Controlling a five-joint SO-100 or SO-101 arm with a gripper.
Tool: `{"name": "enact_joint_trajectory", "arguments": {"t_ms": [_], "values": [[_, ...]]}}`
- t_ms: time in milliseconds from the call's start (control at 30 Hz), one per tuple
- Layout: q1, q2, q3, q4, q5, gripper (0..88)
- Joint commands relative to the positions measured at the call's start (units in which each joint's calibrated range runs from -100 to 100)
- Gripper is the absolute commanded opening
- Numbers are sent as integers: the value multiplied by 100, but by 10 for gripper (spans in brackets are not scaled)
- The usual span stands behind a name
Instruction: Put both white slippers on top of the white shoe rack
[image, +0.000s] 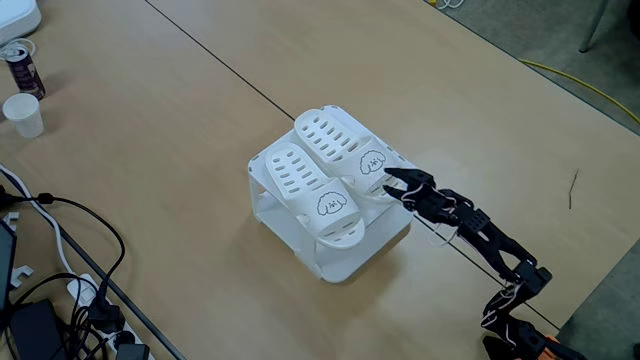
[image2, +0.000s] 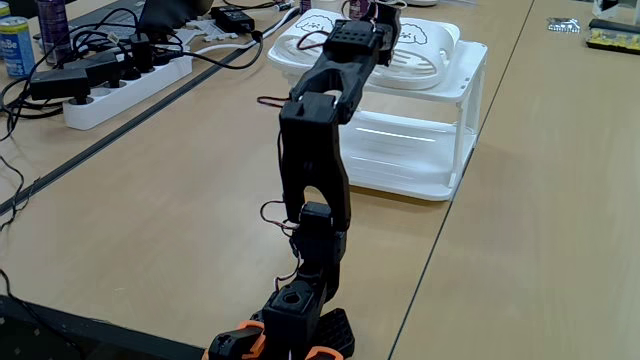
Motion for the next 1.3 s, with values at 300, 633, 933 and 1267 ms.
{"name": "enact_joint_trajectory", "arguments": {"t_ms": [300,633,933,1267], "values": [[-1375,-1079,397,-81,37,187],[-1737,-945,235,-90,37,187],[-1745,-280,-541,-90,37,187],[-1712,511,-1208,-90,37,187]]}}
